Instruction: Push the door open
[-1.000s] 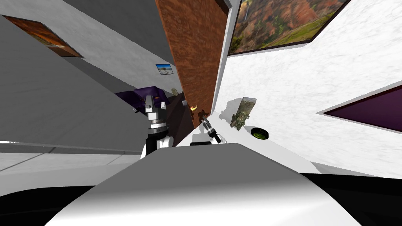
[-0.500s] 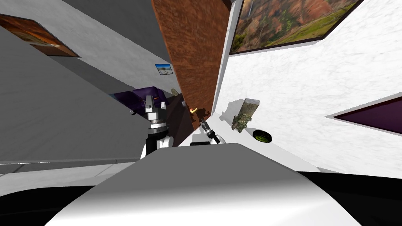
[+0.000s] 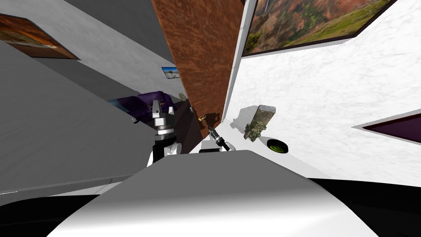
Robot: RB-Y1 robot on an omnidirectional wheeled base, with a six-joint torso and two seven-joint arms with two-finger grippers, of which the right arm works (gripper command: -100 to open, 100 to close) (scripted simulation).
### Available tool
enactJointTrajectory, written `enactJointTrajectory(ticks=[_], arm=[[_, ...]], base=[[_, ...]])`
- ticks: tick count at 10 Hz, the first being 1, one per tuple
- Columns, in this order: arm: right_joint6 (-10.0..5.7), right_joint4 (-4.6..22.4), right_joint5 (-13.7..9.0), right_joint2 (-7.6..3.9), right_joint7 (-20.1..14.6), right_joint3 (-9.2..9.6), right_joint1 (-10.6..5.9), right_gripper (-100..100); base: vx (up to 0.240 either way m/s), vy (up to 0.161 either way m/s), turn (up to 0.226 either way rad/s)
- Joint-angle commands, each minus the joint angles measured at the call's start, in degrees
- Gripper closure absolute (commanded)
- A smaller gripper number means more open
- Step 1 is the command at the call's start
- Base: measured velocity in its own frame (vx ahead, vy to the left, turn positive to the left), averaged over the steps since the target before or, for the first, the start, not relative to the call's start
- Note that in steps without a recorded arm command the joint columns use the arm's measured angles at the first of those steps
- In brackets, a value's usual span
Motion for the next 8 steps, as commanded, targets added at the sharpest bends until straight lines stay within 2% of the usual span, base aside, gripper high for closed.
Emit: enactJointTrajectory(ticks=[1, 3, 6, 8], arm=[[-0.36, 2.2, -0.1, -0.03, 0.0, 1.21, -0.87, -100], [-0.64, 3.7, -0.2, -0.05, 0.0, 1.96, -1.47, -100], [-1.33, 7.5, -0.4, -0.08, -0.1, 3.8, -2.96, -100], [-1.56, 8.7, -0.4, -0.1, -0.1, 4.4, -3.44, -100]], base=[[0.152, -0.028, 0.006], [0.118, -0.001, 0.006], [0.145, -0.014, 0.006], [0.109, -0.012, 0.003]])
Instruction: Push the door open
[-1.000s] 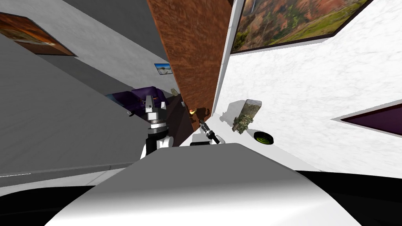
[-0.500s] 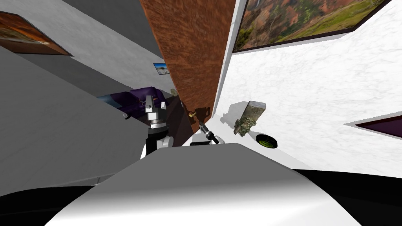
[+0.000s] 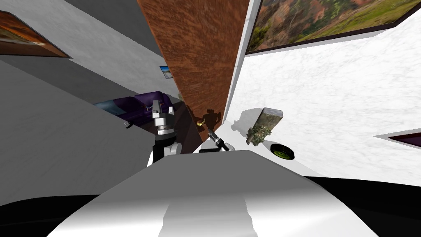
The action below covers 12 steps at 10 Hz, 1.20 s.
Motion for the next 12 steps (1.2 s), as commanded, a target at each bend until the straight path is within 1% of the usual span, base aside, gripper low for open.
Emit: enactJointTrajectory(ticks=[1, 6, 7, 9, 12], arm=[[-0.59, 1.6, -0.1, 0.16, 0.0, 0.38, -0.61, -100], [-1.39, 5.9, -0.3, 0.14, -0.1, 2.51, -2.33, -100], [-1.23, 5.0, -0.2, 0.08, 0.0, 2.24, -1.81, -100], [-1.3, 5.5, -0.3, 0.47, 0.3, 1.96, -1.91, -100], [-1.38, 6.3, -0.3, 1.21, 0.7, 1.32, -2.04, -100]], base=[[0.073, -0.009, 0.001], [0.106, -0.01, 0.004], [0.062, -0.005, 0.002], [0.114, 0.081, 0.032], [0.157, 0.135, 0.038]])
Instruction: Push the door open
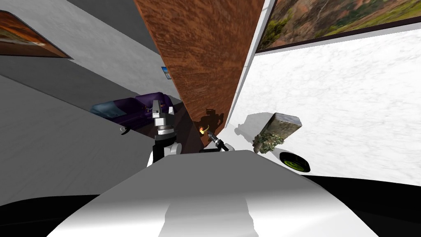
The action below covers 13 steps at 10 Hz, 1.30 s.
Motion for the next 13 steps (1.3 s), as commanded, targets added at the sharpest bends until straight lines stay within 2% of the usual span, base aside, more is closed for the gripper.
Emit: enactJointTrajectory(ticks=[1, 4, 5, 10, 11, 13], arm=[[-0.01, 0.3, 0.0, 0.31, 0.2, -0.27, -0.02, -100], [-0.07, 0.7, 0.0, 0.64, 0.4, -0.54, -0.11, -100], [-0.07, 0.7, 0.0, 0.64, 0.4, -0.54, -0.11, 100], [-0.07, 0.7, 0.0, 0.64, 0.4, -0.54, -0.11, 100], [0.09, 1.0, -0.4, 0.77, 0.8, -1.79, -0.41, 100], [0.11, 1.3, -0.6, 0.85, 1.3, -2.86, -0.51, 100]], base=[[0.139, 0.139, 0.027], [0.128, 0.099, 0.021], [-0.008, -0.007, -0.005], [-0.005, -0.009, 0.006], [0.069, 0.102, -0.027], [0.09, 0.162, -0.05]])
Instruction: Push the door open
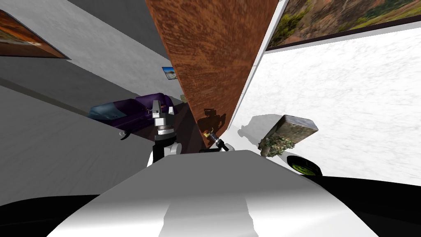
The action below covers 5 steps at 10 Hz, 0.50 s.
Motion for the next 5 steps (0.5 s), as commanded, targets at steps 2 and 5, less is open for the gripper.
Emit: enactJointTrajectory(ticks=[2, 5], arm=[[0.38, -0.9, -0.4, -0.12, 0.7, -1.83, -0.09, 100], [0.41, -0.3, -0.9, 0.12, 1.5, -3.95, -0.28, 100]], base=[[0.099, 0.147, -0.022], [0.106, 0.164, -0.045]])
